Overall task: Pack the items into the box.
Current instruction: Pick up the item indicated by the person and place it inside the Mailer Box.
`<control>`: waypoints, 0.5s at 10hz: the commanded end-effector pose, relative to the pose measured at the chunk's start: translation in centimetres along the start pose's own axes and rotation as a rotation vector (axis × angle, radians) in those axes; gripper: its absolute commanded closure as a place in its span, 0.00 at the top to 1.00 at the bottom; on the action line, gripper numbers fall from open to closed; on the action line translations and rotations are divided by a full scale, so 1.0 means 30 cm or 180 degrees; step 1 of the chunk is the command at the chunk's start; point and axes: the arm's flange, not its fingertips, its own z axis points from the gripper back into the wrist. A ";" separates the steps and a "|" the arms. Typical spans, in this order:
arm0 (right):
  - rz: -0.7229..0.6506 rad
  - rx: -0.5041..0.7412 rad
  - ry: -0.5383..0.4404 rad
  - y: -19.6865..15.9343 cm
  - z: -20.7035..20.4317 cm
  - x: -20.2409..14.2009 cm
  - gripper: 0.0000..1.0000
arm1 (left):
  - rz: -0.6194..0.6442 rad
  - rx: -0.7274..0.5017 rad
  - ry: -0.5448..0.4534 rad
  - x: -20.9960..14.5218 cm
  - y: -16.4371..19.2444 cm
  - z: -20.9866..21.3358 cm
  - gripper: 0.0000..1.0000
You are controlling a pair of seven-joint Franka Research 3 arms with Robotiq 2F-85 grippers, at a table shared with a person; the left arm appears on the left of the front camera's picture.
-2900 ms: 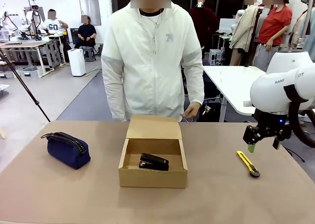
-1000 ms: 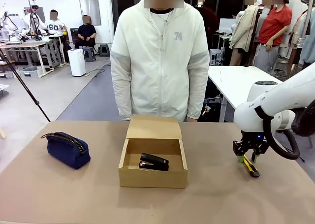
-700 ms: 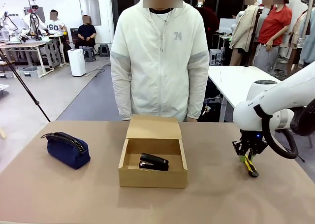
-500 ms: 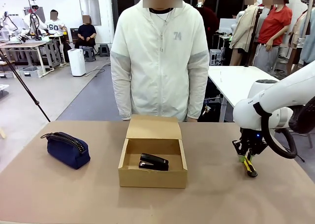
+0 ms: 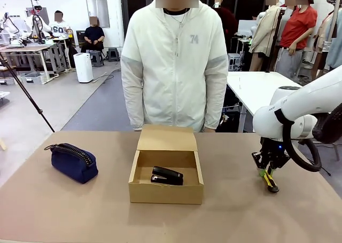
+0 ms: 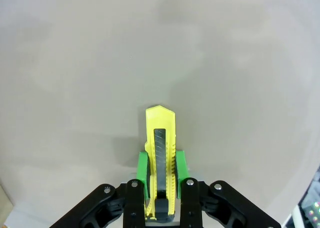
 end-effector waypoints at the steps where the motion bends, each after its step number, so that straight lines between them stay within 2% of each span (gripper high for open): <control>1: 0.0280 0.0146 0.0075 0.000 0.150 -0.016 0.00 | -0.0051 -0.0068 -0.0031 0.004 -0.004 -0.001 1.00; 3: 0.0553 0.0090 0.0042 0.030 0.407 -0.125 0.00 | -0.0051 -0.0068 -0.0031 0.004 -0.004 -0.001 1.00; 5: 0.0686 -0.0027 -0.0173 0.039 0.570 -0.224 0.00 | -0.0051 -0.0068 -0.0031 0.004 -0.004 -0.001 1.00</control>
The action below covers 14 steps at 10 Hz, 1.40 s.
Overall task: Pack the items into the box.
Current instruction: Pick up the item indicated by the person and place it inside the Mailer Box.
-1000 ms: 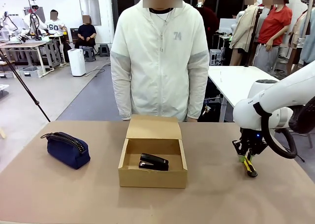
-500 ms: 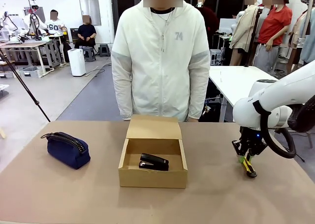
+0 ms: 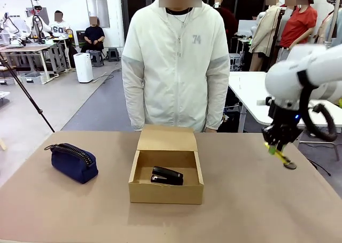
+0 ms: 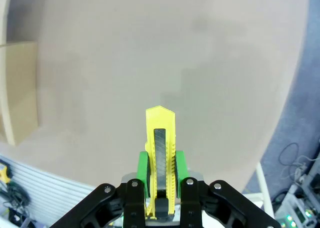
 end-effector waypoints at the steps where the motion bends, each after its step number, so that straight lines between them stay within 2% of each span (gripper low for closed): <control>1: 0.0094 -0.0048 -0.0220 -0.008 0.064 -0.071 0.00 | -0.0051 -0.0068 -0.0031 0.004 -0.004 -0.001 1.00; 2: 0.0068 -0.0052 -0.0309 -0.035 0.068 -0.096 0.00 | -0.0051 -0.0068 -0.0031 0.004 -0.004 -0.001 1.00; 3: 0.0024 -0.0027 -0.0113 0.009 0.095 -0.044 0.00 | -0.0051 -0.0068 -0.0031 0.004 -0.004 -0.001 1.00; 7: 0.0020 -0.0024 -0.0119 0.002 0.096 -0.066 0.00 | -0.0051 -0.0068 -0.0031 0.004 -0.004 -0.001 1.00; 8: 0.0117 -0.0009 -0.0216 0.020 0.108 -0.042 0.00 | -0.0051 -0.0068 -0.0031 0.004 -0.004 -0.001 1.00; 9: 0.0313 -0.0077 -0.0403 0.075 0.151 0.021 0.00 | -0.0051 -0.0068 -0.0031 0.004 -0.004 -0.001 1.00; 11: 0.1053 -0.0110 -0.0717 0.247 0.203 0.160 0.00 | -0.0051 -0.0068 -0.0031 0.004 -0.004 -0.001 1.00; 13: 0.1857 -0.0078 -0.0755 0.463 0.195 0.275 0.00 | -0.0051 -0.0068 -0.0031 0.004 -0.004 -0.001 1.00; 14: 0.2359 -0.0047 -0.0645 0.595 0.152 0.325 0.00 | -0.0051 -0.0068 -0.0031 0.004 -0.004 -0.001 1.00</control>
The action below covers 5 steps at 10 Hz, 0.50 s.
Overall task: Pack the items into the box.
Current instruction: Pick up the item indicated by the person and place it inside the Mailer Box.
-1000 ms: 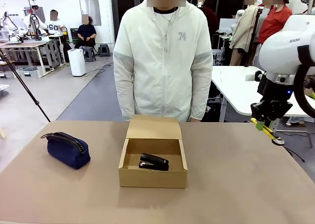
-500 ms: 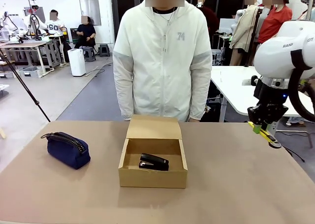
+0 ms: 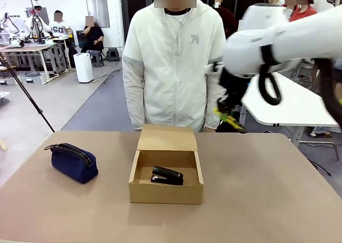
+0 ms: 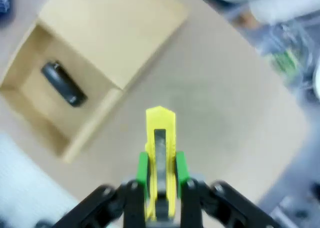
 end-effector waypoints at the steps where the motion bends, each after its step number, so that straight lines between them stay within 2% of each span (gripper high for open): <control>1: 0.0833 0.0123 0.0117 0.065 -0.103 0.140 0.00 | -0.0049 -0.0067 -0.0032 0.004 -0.003 0.000 1.00; 3: 0.1493 0.0123 0.0118 0.239 -0.221 0.244 0.00 | -0.0049 -0.0067 -0.0032 0.004 -0.003 0.000 1.00; 4: 0.1640 0.0089 0.0129 0.299 -0.268 0.266 0.00 | -0.0049 -0.0067 -0.0032 0.004 -0.003 0.000 1.00; 5: 0.1777 0.0305 0.0023 0.346 -0.300 0.282 0.00 | -0.0049 -0.0067 -0.0032 0.004 -0.003 0.000 1.00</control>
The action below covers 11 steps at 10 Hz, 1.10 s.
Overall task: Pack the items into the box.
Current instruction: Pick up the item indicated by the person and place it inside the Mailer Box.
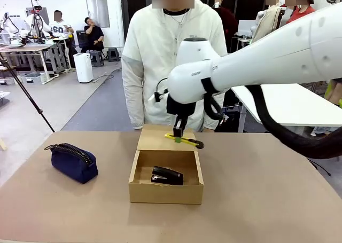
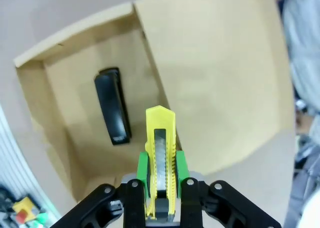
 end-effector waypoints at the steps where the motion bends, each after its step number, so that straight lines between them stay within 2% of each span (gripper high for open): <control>1: 0.0237 0.0163 -0.0196 0.010 -0.032 0.037 0.00 | -0.0049 -0.0068 -0.0033 0.004 -0.003 0.000 1.00; 2: 0.0304 0.0312 -0.0249 0.040 -0.071 0.069 0.00 | -0.0049 -0.0068 -0.0033 0.004 -0.003 0.000 1.00; 4: 0.0451 0.0291 -0.0284 0.057 -0.166 0.100 0.00 | -0.0049 -0.0068 -0.0033 0.004 -0.003 0.000 1.00; 5: 0.0554 0.0449 -0.0261 0.058 -0.215 0.105 0.00 | -0.0049 -0.0068 -0.0033 0.004 -0.003 0.000 1.00; 6: 0.0598 0.0435 -0.0199 0.051 -0.262 0.104 0.00 | -0.0049 -0.0068 -0.0033 0.004 -0.003 0.000 1.00; 8: 0.0574 0.0437 -0.0074 0.045 -0.310 0.099 0.00 | -0.0049 -0.0068 -0.0033 0.004 -0.003 0.000 1.00; 10: 0.0565 0.0412 -0.0083 0.045 -0.313 0.098 0.00 | -0.0049 -0.0068 -0.0033 0.004 -0.003 0.000 1.00; 11: 0.0569 0.0434 -0.0067 0.044 -0.316 0.098 0.52 | -0.0049 -0.0068 -0.0033 0.004 -0.003 0.000 1.00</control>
